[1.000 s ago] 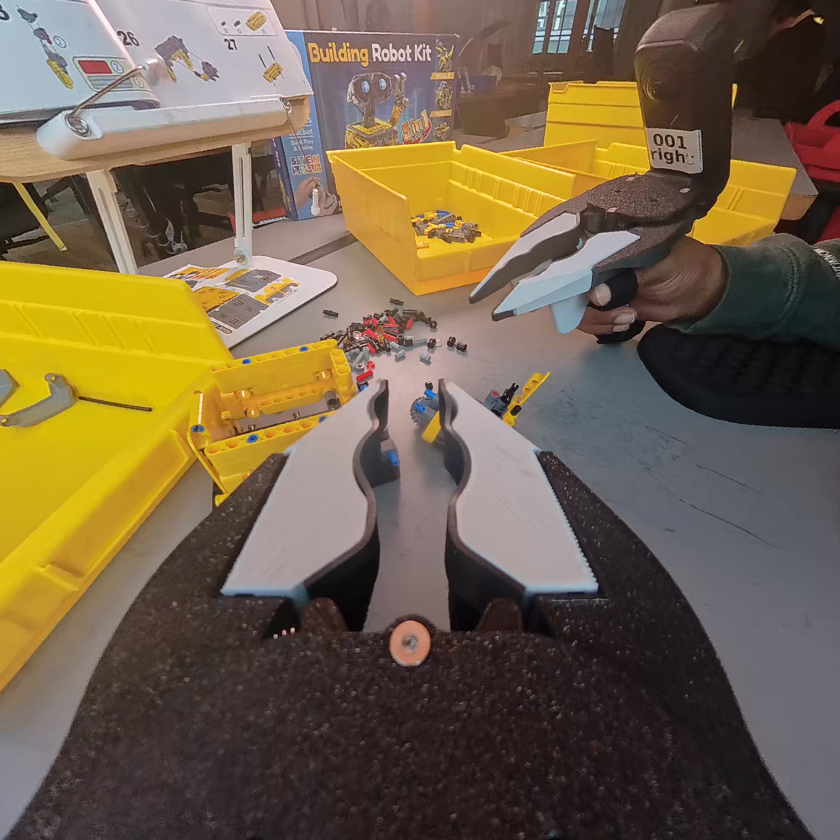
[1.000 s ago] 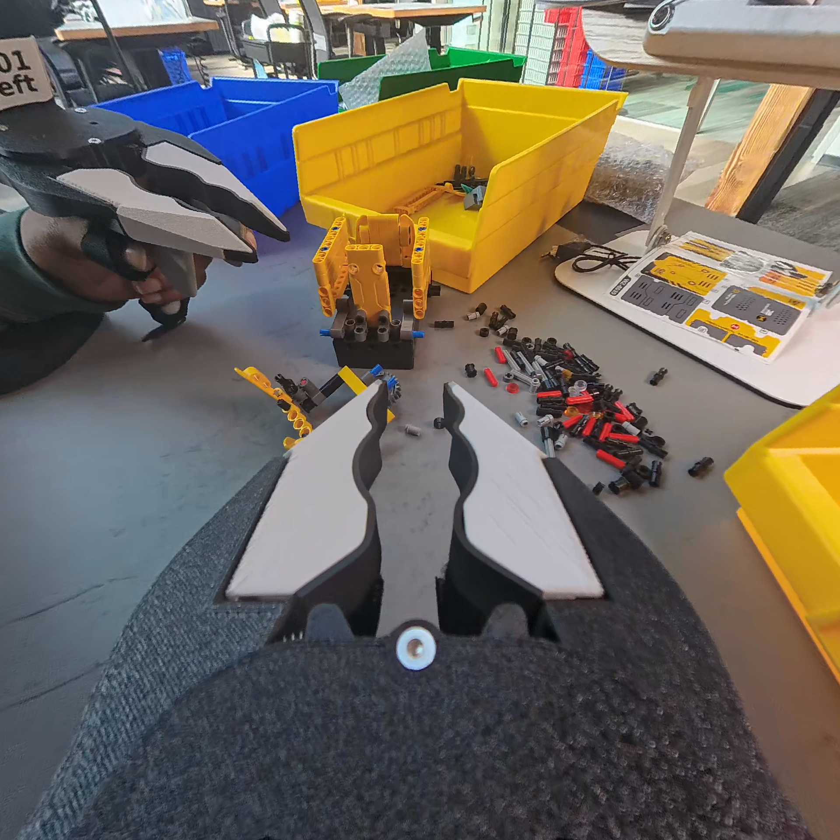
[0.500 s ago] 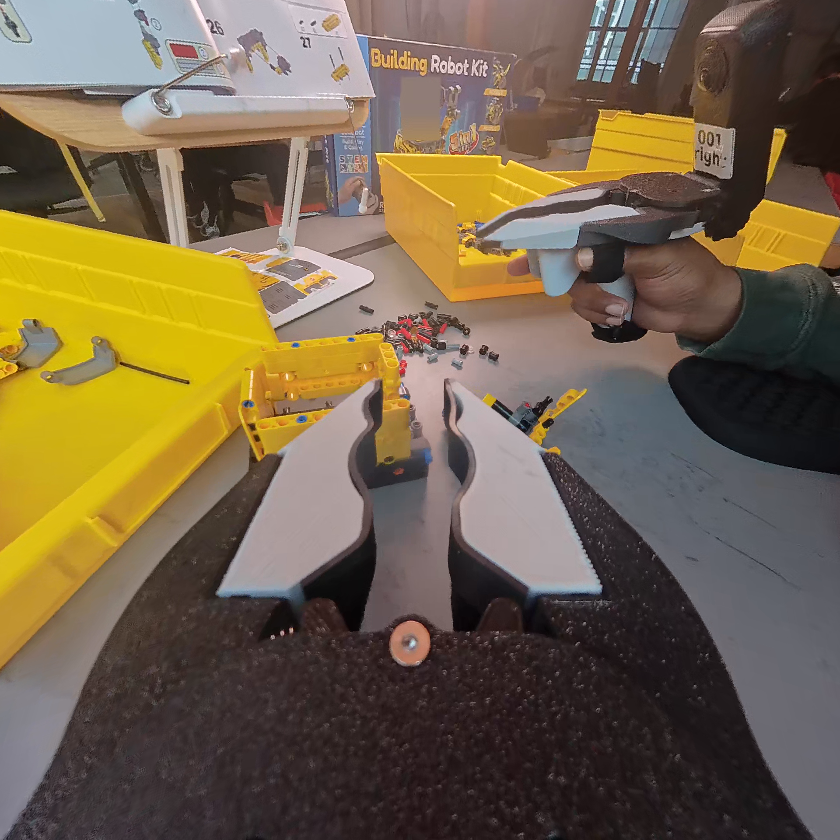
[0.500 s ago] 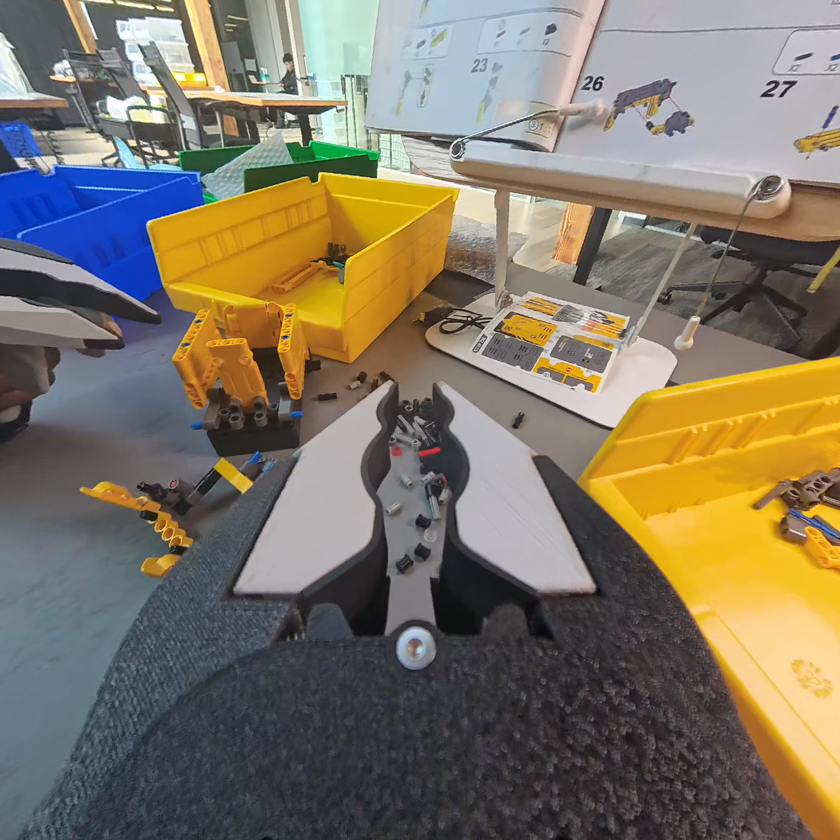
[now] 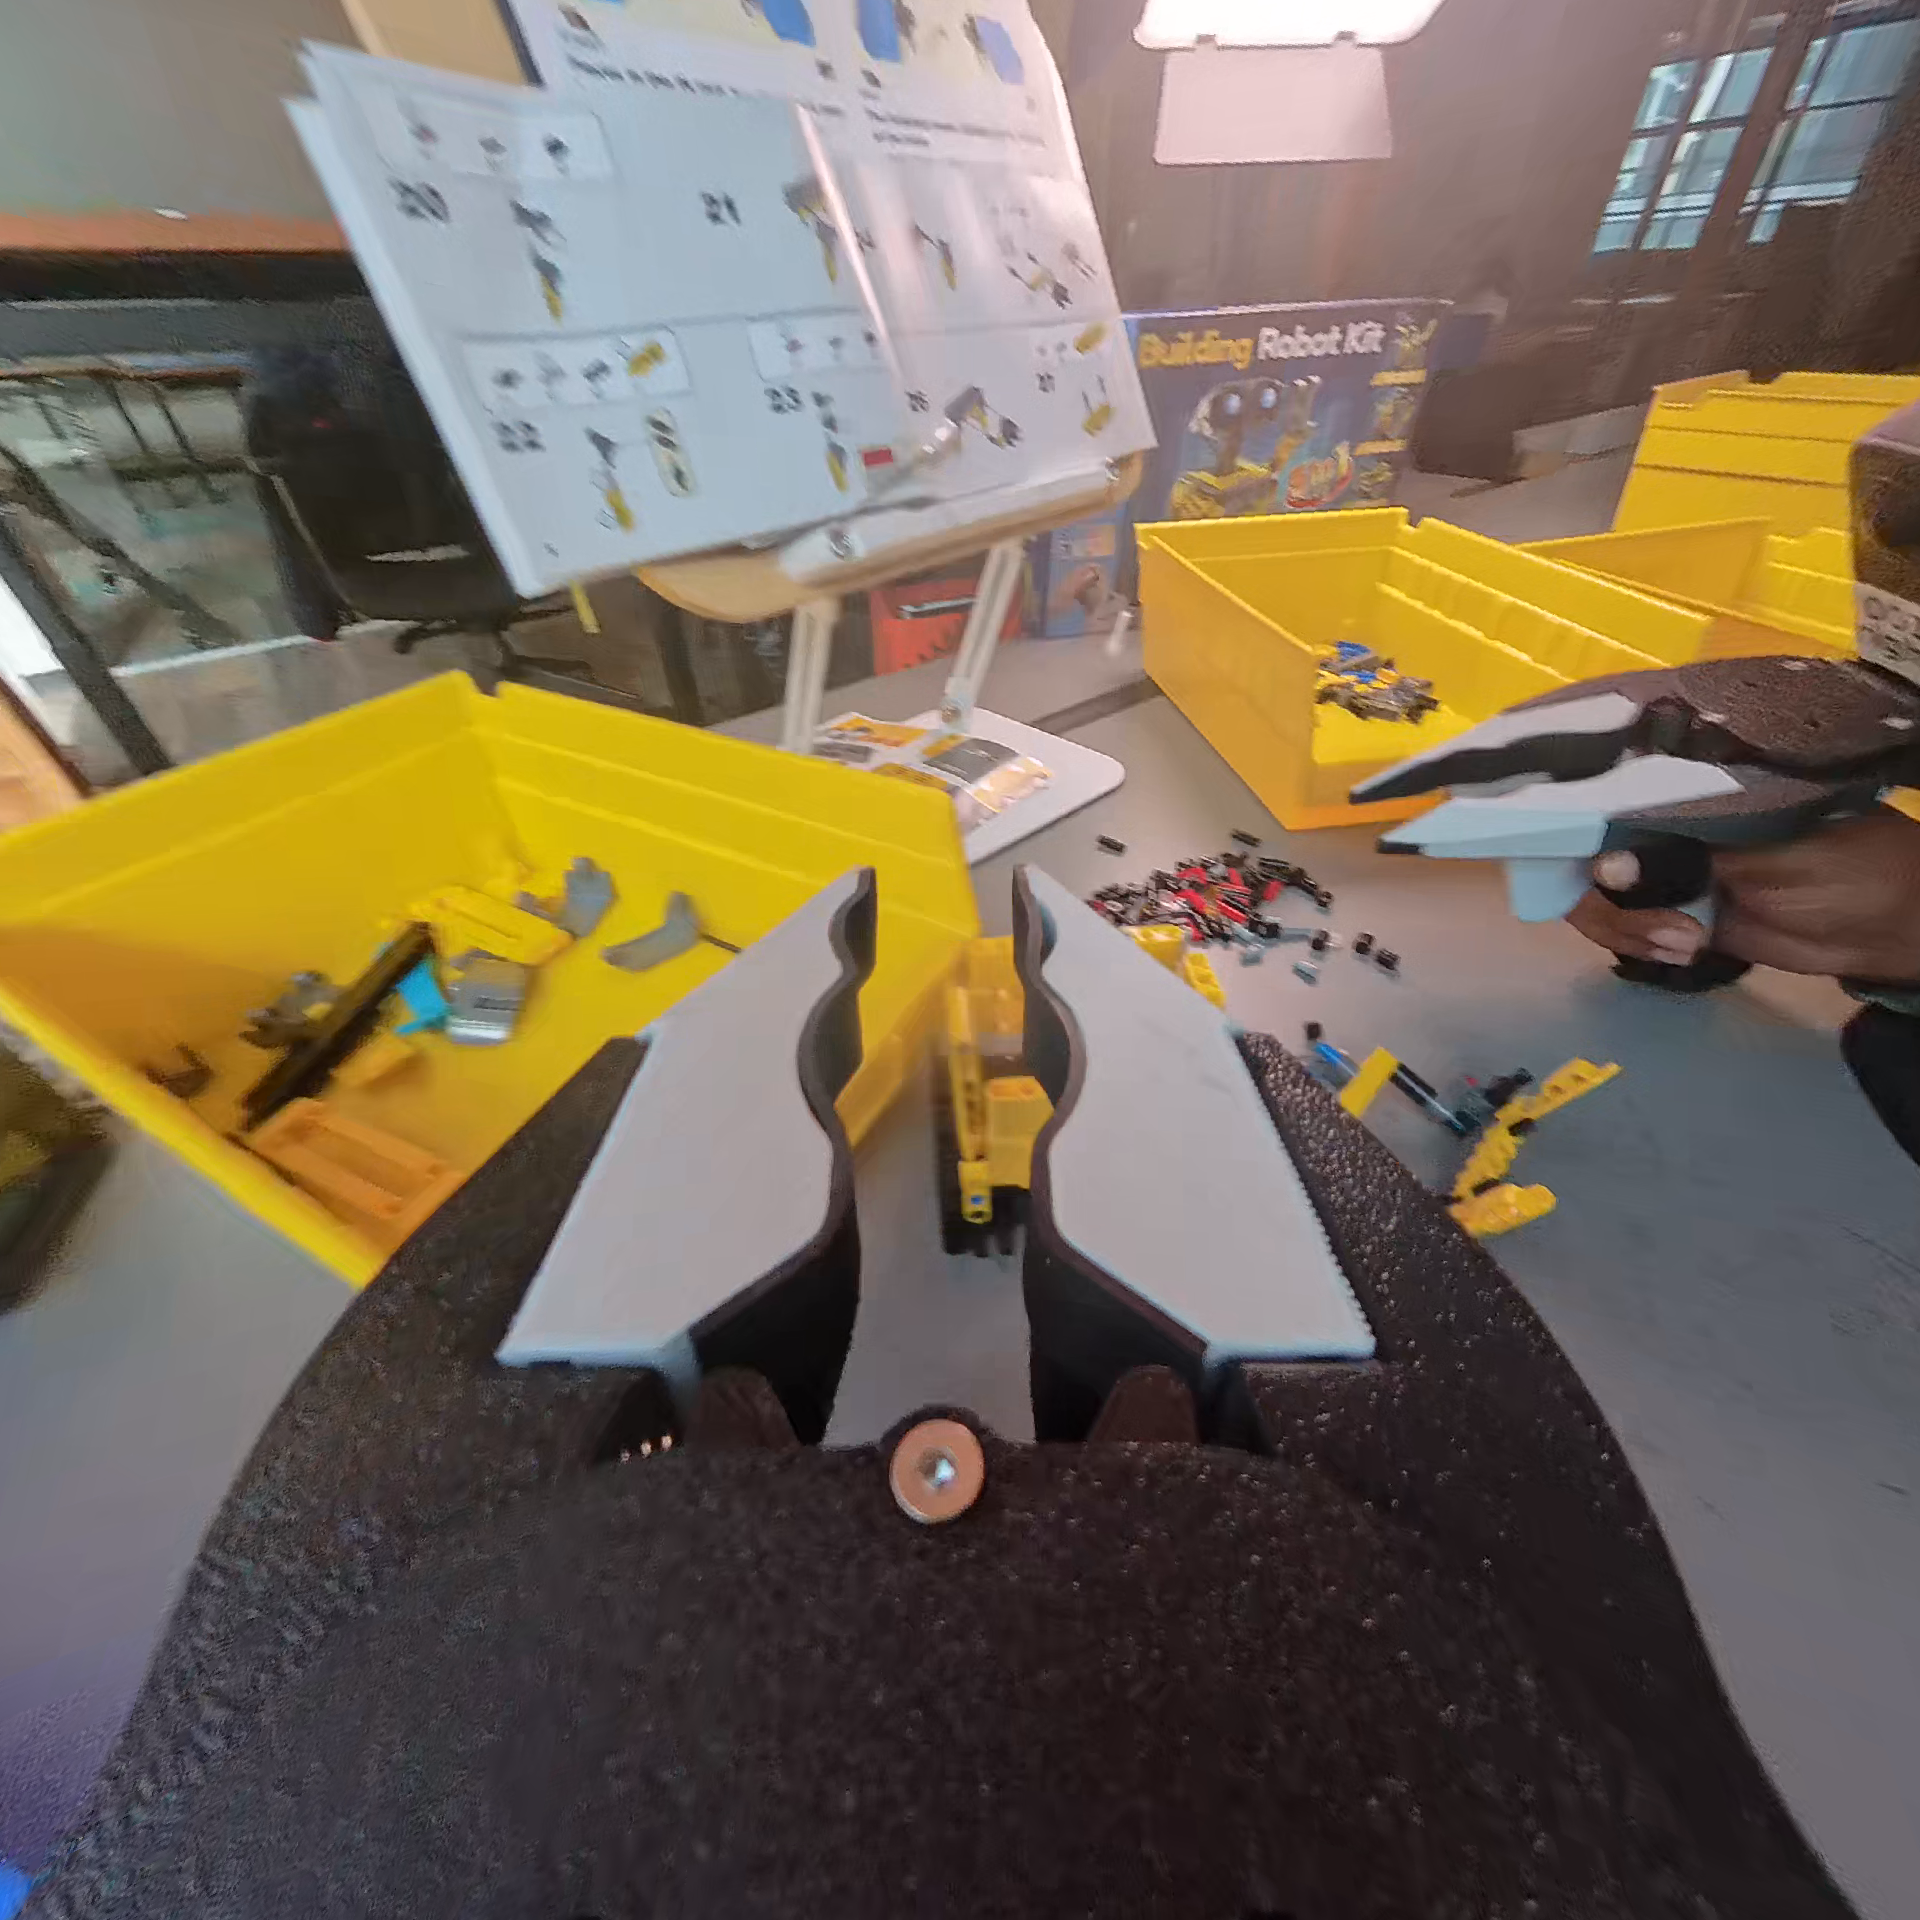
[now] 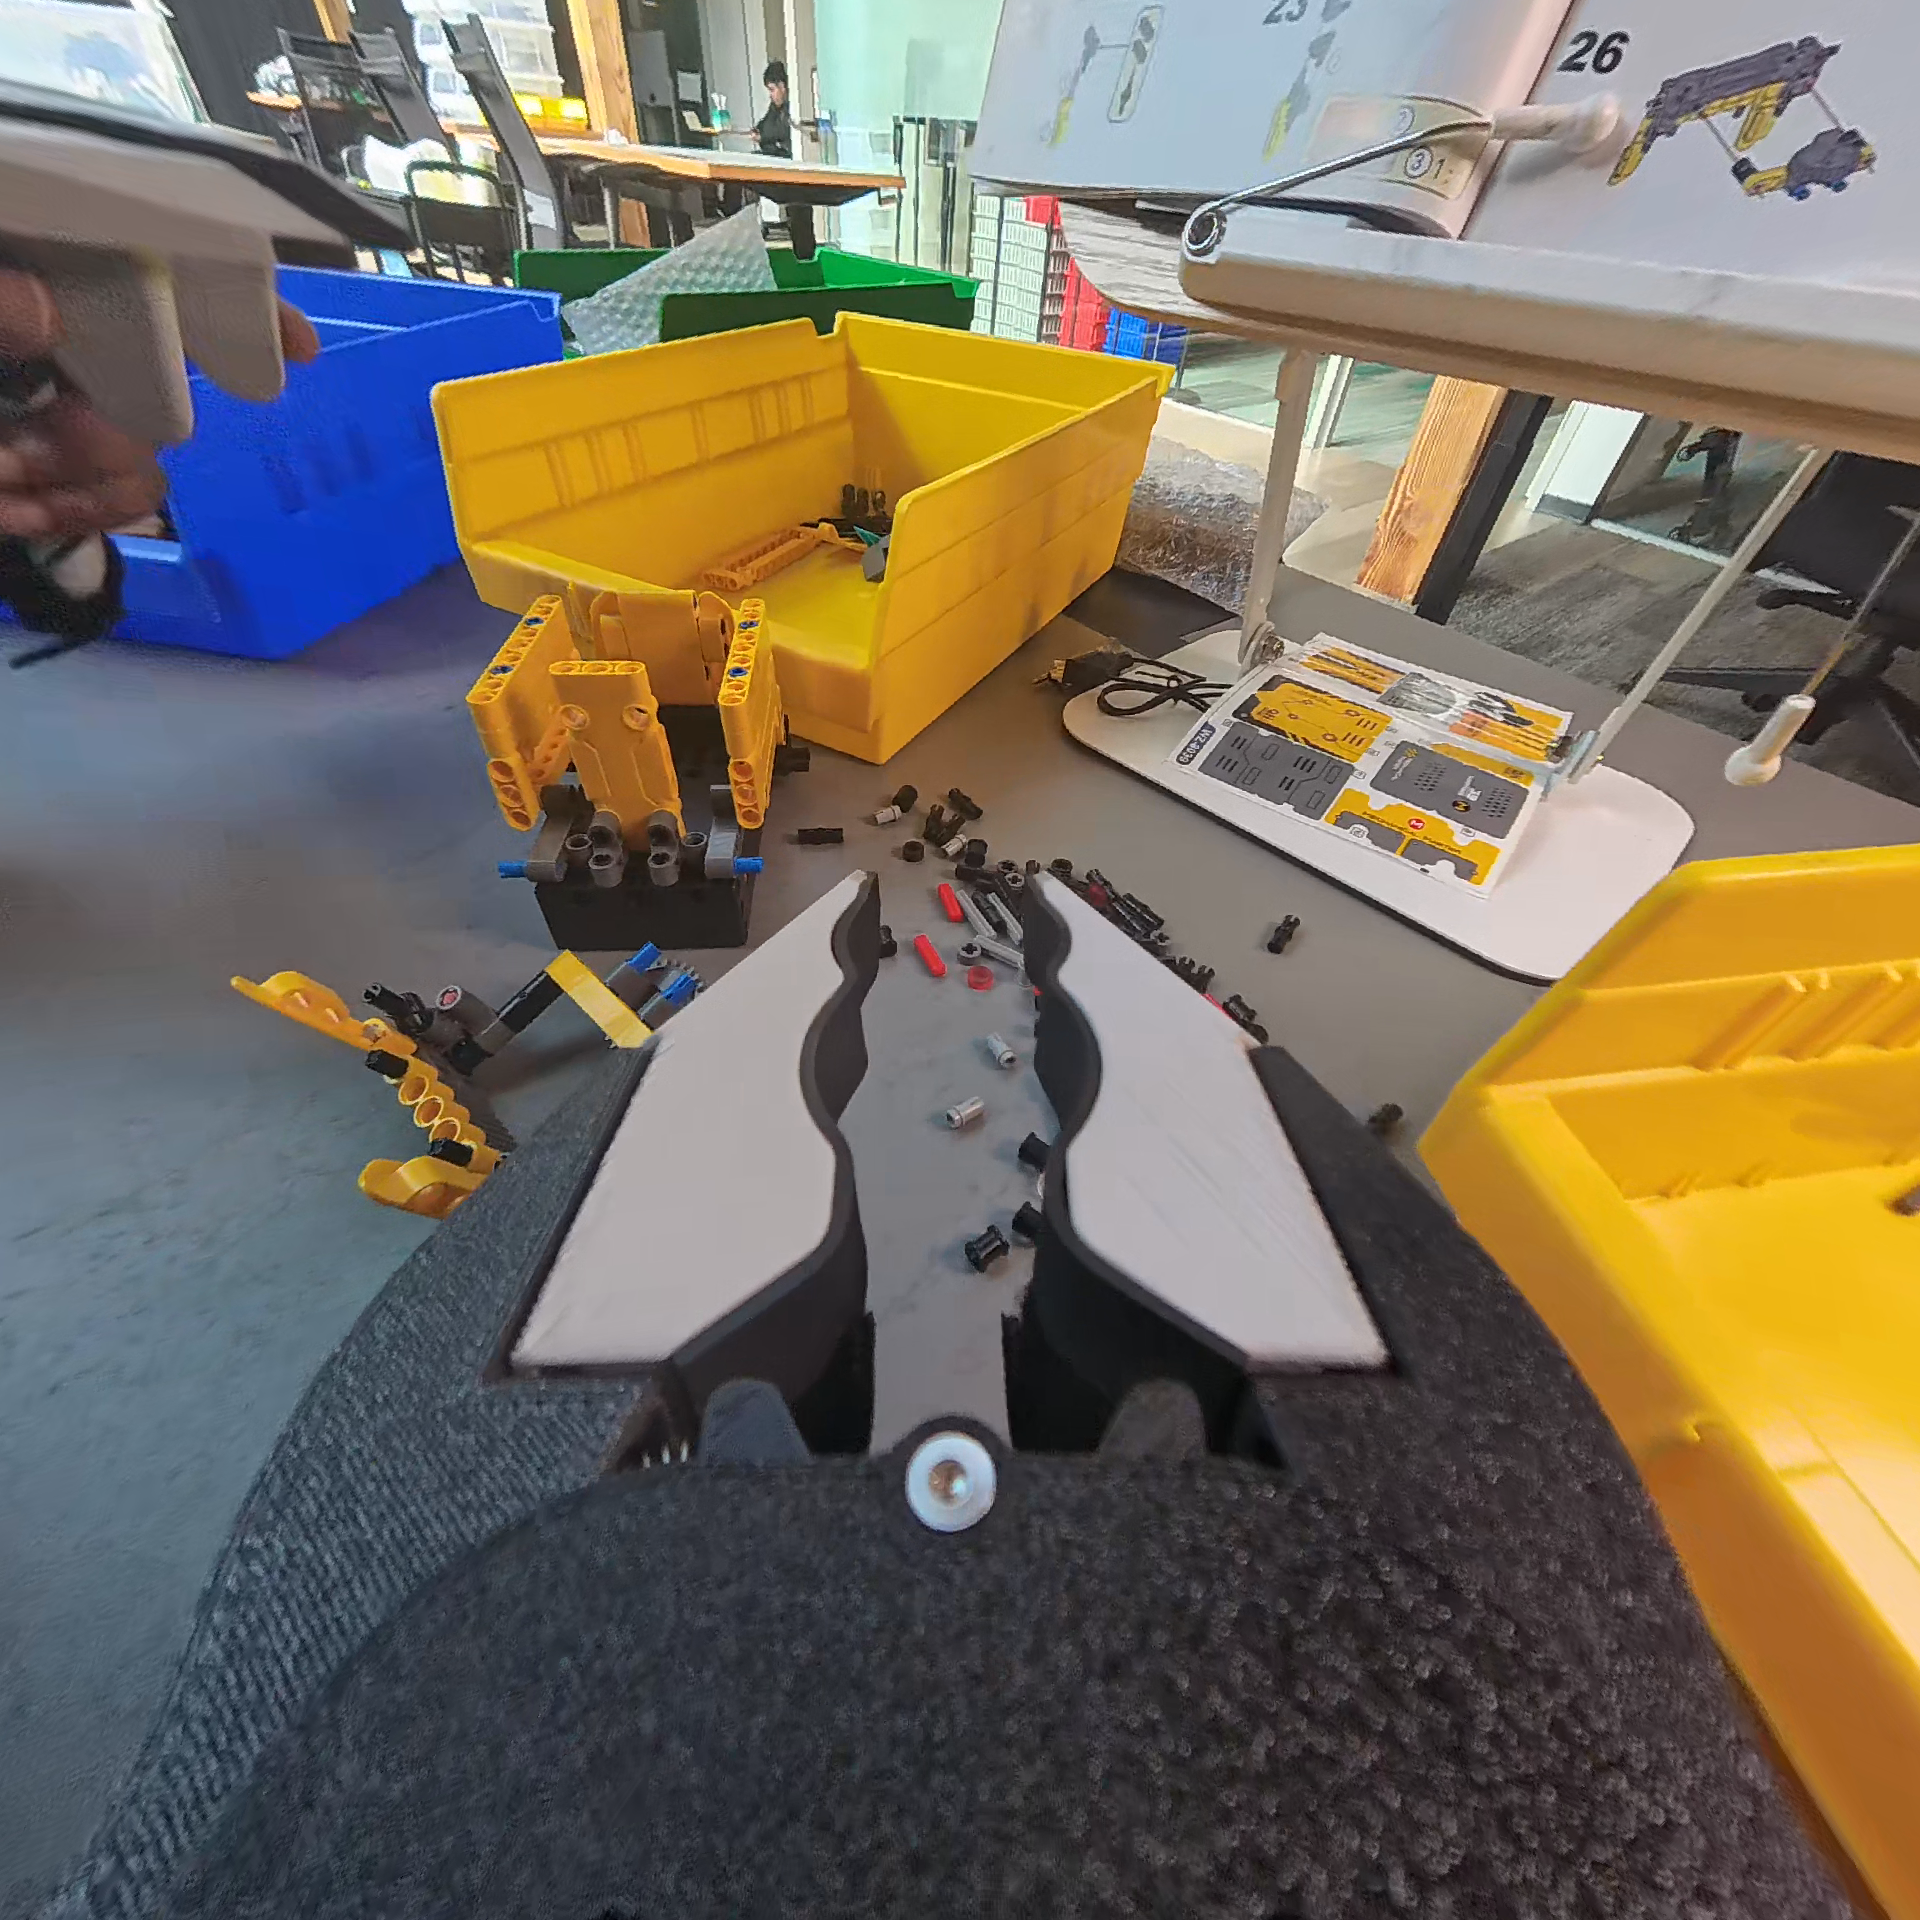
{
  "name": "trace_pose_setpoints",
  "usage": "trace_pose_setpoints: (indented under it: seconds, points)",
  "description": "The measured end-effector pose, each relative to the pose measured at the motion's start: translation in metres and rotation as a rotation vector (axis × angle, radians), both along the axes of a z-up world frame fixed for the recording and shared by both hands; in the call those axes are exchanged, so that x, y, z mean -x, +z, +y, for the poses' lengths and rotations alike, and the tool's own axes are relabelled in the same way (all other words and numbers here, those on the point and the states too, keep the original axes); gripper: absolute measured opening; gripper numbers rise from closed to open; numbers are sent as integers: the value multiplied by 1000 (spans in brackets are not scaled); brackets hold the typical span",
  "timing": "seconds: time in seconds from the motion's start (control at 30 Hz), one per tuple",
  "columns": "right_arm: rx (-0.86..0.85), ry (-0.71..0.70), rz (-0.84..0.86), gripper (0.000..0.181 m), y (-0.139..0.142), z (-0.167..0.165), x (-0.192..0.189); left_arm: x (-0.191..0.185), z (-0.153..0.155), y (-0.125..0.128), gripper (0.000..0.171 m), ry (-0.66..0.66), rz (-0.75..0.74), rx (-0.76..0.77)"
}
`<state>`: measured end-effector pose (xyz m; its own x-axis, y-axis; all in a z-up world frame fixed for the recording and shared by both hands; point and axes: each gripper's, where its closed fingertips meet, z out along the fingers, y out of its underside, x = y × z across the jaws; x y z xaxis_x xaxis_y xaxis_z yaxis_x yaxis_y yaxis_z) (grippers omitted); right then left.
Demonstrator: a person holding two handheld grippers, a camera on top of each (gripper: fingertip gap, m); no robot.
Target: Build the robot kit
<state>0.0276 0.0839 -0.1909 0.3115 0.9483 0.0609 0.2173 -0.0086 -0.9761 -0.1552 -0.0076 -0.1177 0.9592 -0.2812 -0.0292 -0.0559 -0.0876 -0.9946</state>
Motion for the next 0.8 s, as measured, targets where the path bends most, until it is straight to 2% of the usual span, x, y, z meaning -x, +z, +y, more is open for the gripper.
trace_pose_setpoints:
  seconds: [0.1, 0.2, 0.3, 0.37, 0.57, 0.67, 0.8]
  points:
    - [-5, 13, 9, 23, 1, -3, 0, 46, 7, 35, 19, 108, 57, 18]
    - [2, 23, 20, 22, 2, -5, -1, 79, 29, 38, 25, 116, 156, 227]
    - [9, 27, 19, 23, 2, -5, -3, 104, 61, 18, 24, 53, 309, 437]
    - [7, 27, 14, 22, 1, -5, -4, 121, 81, -4, 24, 14, 400, 578]
    - [-14, 31, -5, 21, -1, -6, -5, 154, 126, -71, 21, -75, 658, 860]
    - [-9, 37, -7, 21, -1, -7, -5, 165, 143, -94, 21, -91, 686, 949]
    - [-14, 50, -8, 20, -1, -8, -6, 178, 173, -101, 22, -29, 644, 956]
